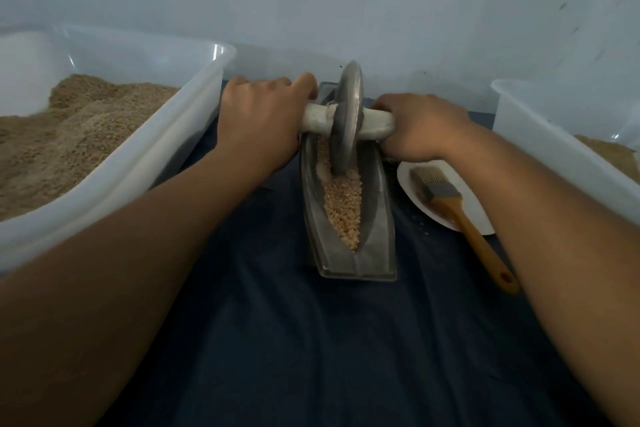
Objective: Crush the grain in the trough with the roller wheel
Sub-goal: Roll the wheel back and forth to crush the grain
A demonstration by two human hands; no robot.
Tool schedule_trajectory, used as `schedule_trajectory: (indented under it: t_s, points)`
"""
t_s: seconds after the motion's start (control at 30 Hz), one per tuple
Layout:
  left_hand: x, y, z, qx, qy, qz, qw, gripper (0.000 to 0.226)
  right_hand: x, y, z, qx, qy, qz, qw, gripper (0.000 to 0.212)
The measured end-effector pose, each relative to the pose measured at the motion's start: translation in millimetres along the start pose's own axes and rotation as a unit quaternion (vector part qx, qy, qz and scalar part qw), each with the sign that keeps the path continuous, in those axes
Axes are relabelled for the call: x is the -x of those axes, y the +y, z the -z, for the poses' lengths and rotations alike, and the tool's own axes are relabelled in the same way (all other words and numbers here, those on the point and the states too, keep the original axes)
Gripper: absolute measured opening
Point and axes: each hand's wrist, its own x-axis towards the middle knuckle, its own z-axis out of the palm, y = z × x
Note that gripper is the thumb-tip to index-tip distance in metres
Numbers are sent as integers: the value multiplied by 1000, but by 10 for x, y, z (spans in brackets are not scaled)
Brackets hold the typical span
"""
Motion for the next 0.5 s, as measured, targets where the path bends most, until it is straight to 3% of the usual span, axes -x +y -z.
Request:
schedule_trajectory:
  t_s: [0.13,0.5]
  points:
    - [-106,6,-64,-16,3,0,1000,34,-140,41,33,-18,-41,12,999,49]
    - [-13,24,-39,-25,24,-3,999,27,-1,-2,-13,18,9,0,1000,20]
